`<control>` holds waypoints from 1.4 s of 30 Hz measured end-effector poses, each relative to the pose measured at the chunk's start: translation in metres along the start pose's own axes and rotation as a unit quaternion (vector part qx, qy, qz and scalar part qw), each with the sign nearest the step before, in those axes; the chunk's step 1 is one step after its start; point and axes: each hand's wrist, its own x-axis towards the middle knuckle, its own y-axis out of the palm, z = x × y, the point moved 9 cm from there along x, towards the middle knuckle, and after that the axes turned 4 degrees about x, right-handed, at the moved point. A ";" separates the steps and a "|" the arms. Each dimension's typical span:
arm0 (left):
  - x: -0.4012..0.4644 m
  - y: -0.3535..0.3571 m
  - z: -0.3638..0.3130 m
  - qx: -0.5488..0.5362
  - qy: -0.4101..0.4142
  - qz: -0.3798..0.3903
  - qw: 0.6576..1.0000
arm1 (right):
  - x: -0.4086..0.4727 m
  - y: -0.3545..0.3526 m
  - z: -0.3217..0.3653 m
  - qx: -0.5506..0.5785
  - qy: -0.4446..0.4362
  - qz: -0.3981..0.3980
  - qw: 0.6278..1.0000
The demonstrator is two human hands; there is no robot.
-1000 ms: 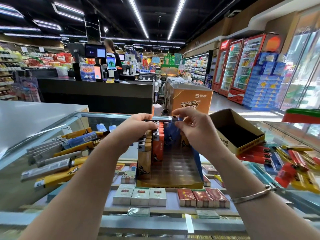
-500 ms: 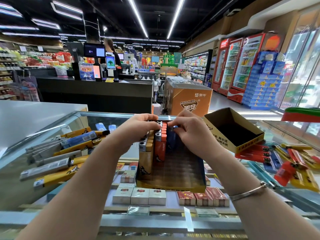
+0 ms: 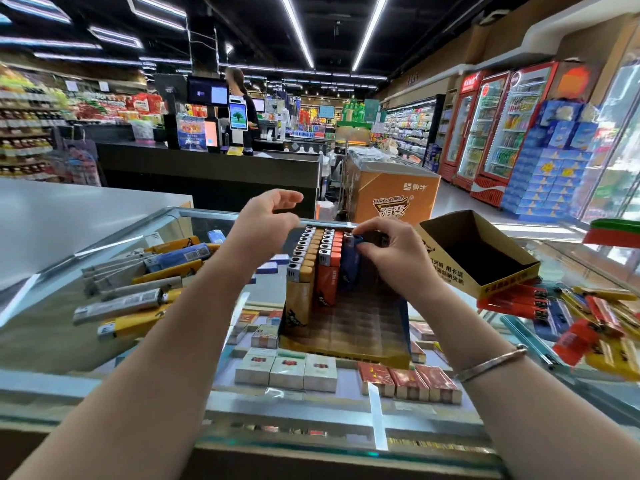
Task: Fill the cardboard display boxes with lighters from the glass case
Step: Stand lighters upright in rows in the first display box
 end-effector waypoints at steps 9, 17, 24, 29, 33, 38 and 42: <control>-0.049 -0.049 0.047 0.214 -0.022 0.107 0.971 | 0.000 0.003 0.001 -0.003 -0.005 -0.006 1.000; -0.086 -0.066 0.071 0.419 -0.021 0.101 0.902 | -0.003 -0.001 0.003 -0.003 -0.015 -0.023 1.000; -0.107 -0.099 0.085 0.519 -0.058 -0.008 0.853 | -0.004 0.001 0.005 0.000 -0.017 -0.019 1.000; -0.112 -0.088 0.083 0.407 -0.020 0.076 0.910 | -0.004 0.001 0.006 0.005 -0.016 -0.019 1.000; -0.117 -0.084 0.081 0.259 -0.038 0.131 0.956 | -0.005 0.000 0.007 0.011 -0.017 -0.021 1.000; -0.118 -0.089 0.089 0.344 -0.064 0.130 0.928 | -0.006 0.001 0.007 0.013 -0.013 -0.018 1.000; -0.116 -0.086 0.086 0.371 -0.067 0.138 0.916 | -0.006 0.000 0.007 0.014 -0.010 -0.018 1.000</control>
